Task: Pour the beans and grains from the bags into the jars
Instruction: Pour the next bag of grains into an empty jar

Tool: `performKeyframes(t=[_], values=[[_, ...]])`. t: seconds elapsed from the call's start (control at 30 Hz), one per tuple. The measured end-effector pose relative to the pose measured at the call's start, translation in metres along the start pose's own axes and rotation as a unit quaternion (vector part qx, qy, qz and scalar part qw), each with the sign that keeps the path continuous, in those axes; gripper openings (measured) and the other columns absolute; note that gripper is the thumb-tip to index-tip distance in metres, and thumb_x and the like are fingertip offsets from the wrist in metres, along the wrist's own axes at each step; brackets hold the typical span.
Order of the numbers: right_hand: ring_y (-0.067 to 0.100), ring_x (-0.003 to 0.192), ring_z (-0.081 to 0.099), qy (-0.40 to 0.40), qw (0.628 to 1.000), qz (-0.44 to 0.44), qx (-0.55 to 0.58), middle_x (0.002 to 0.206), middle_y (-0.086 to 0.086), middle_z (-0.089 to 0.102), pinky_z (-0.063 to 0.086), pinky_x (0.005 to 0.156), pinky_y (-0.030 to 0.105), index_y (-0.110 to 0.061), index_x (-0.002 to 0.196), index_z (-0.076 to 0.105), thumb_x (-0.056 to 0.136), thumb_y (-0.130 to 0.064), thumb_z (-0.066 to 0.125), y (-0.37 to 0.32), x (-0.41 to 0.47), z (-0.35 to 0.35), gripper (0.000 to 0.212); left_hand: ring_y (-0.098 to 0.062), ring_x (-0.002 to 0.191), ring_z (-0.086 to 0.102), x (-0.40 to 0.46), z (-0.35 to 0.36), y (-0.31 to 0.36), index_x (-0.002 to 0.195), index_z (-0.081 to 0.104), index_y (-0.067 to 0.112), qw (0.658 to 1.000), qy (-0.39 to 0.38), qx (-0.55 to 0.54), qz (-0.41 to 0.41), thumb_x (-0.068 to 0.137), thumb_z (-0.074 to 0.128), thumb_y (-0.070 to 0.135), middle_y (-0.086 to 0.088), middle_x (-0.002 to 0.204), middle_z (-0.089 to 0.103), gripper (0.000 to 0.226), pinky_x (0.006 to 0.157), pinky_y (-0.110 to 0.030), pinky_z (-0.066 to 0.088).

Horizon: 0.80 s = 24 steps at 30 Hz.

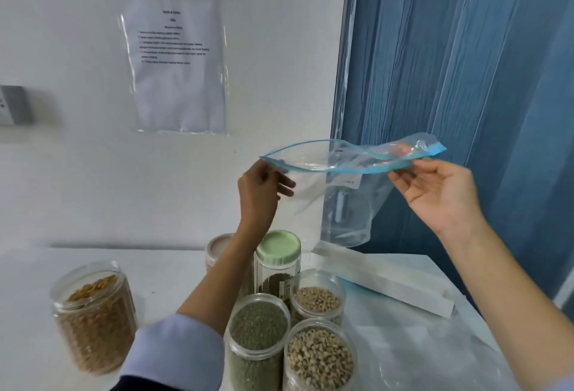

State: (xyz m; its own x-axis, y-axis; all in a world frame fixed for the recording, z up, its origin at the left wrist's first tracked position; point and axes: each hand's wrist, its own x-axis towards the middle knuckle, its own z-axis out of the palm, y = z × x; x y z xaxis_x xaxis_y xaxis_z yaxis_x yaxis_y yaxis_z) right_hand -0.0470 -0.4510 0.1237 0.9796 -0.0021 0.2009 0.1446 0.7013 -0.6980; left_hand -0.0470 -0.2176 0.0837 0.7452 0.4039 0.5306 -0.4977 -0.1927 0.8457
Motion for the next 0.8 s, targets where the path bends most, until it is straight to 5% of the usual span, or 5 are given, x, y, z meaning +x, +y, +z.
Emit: performKeyframes(t=[0.17, 0.3, 0.43, 0.53, 0.8], values=[[0.023, 0.070, 0.071, 0.033, 0.960, -0.136, -0.242, 0.075, 0.004, 0.074, 0.055, 0.064, 0.028, -0.008, 0.036, 0.057, 0.055, 0.006, 0.036, 0.001, 0.004, -0.011, 0.031, -0.011, 0.038, 0.045, 0.020, 0.000, 0.011, 0.069, 0.053, 0.014, 0.998, 0.052, -0.013, 0.021, 0.088, 0.034, -0.008, -0.003, 0.052, 0.053, 0.035, 0.042, -0.018, 0.038], [0.007, 0.093, 0.061, 0.023, 0.904, -0.229, -0.360, 0.094, -0.007, 0.071, 0.044, 0.076, 0.022, -0.015, 0.041, 0.061, 0.055, 0.012, 0.039, 0.009, 0.006, -0.020, 0.037, -0.006, 0.041, 0.038, 0.018, -0.001, 0.013, 0.067, 0.048, 0.013, 0.998, 0.052, -0.025, 0.029, 0.093, 0.035, -0.003, -0.002, 0.055, 0.046, 0.033, 0.041, -0.017, 0.033], [-0.007, 0.103, 0.046, 0.024, 0.897, -0.242, -0.368, 0.115, -0.005, 0.049, 0.040, 0.067, 0.006, -0.028, 0.044, 0.061, 0.048, -0.005, 0.047, 0.012, 0.010, -0.015, 0.027, -0.008, 0.045, 0.037, 0.020, 0.012, 0.020, 0.065, 0.050, 0.013, 0.996, 0.066, -0.050, 0.031, 0.094, 0.037, 0.000, 0.005, 0.049, 0.042, 0.034, 0.048, -0.024, 0.030], [-0.002, 0.109, 0.051, -0.018, 0.913, -0.202, -0.355, 0.114, -0.008, 0.058, 0.040, 0.076, 0.013, -0.025, 0.053, 0.066, 0.056, -0.006, 0.052, 0.002, 0.020, -0.021, 0.024, -0.013, 0.049, 0.037, 0.022, 0.025, 0.024, 0.064, 0.052, 0.015, 0.996, 0.077, -0.046, 0.025, 0.096, 0.039, 0.006, 0.003, 0.051, 0.043, 0.036, 0.055, -0.029, 0.030], [0.001, 0.054, 0.056, 0.019, 0.913, -0.163, -0.373, 0.077, -0.003, 0.067, 0.050, 0.054, 0.014, -0.012, 0.086, 0.065, 0.091, 0.008, 0.051, -0.038, 0.035, -0.065, 0.025, -0.009, 0.035, 0.044, 0.012, 0.063, 0.035, 0.073, 0.058, 0.006, 0.999, 0.033, 0.008, -0.010, 0.097, 0.049, 0.014, -0.006, 0.054, 0.055, 0.027, 0.037, -0.015, 0.032]])
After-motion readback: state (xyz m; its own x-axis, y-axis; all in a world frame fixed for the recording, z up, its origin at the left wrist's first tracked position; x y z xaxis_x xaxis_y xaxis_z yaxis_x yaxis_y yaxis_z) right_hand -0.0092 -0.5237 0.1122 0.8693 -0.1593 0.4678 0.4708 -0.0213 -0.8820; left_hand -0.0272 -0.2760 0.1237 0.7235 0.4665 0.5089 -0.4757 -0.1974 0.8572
